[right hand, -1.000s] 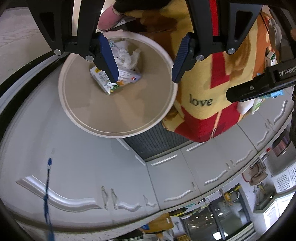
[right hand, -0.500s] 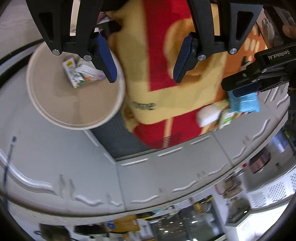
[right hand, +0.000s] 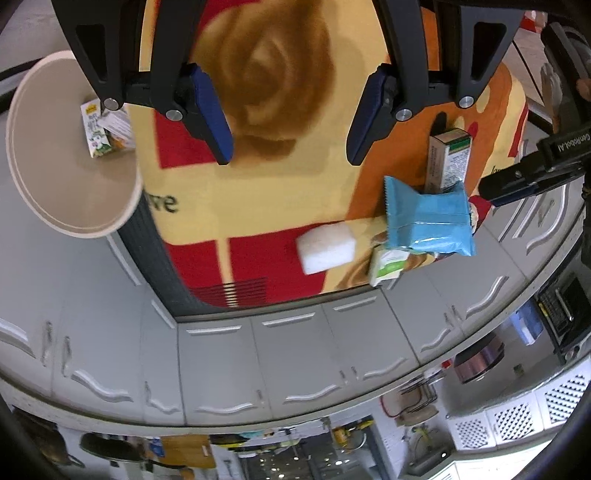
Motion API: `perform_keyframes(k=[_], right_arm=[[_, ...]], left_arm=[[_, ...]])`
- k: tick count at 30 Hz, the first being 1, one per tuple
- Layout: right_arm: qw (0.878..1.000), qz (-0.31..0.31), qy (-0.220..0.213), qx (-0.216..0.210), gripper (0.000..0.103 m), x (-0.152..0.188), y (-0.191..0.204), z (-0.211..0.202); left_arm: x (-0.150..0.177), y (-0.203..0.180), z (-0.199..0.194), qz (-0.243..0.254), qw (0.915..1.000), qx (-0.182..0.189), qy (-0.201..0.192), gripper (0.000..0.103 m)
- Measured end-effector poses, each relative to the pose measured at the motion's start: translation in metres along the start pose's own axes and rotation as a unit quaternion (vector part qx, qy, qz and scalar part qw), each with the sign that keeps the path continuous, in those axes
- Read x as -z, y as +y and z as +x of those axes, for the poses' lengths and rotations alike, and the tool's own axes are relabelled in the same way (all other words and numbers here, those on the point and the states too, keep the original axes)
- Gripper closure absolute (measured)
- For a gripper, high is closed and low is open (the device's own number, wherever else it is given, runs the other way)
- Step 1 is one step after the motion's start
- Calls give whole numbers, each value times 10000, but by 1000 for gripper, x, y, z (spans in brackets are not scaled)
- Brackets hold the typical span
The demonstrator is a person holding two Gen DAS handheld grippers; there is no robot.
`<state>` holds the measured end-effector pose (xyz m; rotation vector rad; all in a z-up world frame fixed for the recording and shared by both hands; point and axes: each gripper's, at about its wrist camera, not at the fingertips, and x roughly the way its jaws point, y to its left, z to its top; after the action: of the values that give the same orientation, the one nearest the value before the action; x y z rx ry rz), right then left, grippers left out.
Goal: Collect trash
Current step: 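Move both open tools back over the blanket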
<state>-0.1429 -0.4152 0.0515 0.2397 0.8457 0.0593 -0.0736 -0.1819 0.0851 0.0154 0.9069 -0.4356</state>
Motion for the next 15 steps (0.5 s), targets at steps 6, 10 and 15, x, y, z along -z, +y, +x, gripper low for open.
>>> perform_keyframes(k=[6,10,15], right_arm=[[9999,-111,72,-28,36,-14,15,18],[9997,-221,91,30,29,-29,24,34],[9993,-327,197,10,29,-46,29,57]], left_arm=[[4,59,1,-487,9985,-238,43,40],[4,91,10,-802,9964,-243,102,40],[-6,126,29,-1156,9930,-169,170,39]])
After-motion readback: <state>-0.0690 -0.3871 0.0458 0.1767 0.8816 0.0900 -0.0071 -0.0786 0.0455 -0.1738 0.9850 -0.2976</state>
